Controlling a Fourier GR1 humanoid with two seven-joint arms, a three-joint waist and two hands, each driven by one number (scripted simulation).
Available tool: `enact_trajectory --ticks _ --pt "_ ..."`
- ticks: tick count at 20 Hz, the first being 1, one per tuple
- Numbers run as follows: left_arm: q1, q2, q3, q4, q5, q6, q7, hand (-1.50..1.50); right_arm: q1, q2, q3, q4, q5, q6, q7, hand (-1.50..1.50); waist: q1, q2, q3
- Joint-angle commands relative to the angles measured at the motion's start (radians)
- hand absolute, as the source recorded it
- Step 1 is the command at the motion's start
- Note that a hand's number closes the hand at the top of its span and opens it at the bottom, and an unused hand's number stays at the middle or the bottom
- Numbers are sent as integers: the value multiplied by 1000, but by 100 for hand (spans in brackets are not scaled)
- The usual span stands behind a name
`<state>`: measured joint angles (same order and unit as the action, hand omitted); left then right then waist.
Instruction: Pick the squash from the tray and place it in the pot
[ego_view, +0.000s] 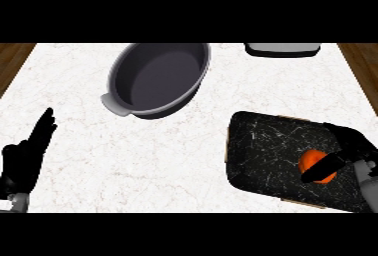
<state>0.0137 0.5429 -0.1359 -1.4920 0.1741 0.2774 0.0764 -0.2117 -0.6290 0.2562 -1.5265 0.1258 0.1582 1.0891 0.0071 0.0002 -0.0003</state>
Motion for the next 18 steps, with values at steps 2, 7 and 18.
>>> enact_trajectory --ticks 2,7,18 --pt "49 4 24 -68 -11 -13 37 0 5 34 4 105 58 15 24 -150 4 -1 1" --pt "42 -33 38 -87 -39 -35 58 0 27 78 -10 52 96 22 69 -150 -2 -2 0" --pt "10 -94 108 8 -106 -99 -5 0 -17 107 -51 219 188 113 -165 150 -4 0 0"
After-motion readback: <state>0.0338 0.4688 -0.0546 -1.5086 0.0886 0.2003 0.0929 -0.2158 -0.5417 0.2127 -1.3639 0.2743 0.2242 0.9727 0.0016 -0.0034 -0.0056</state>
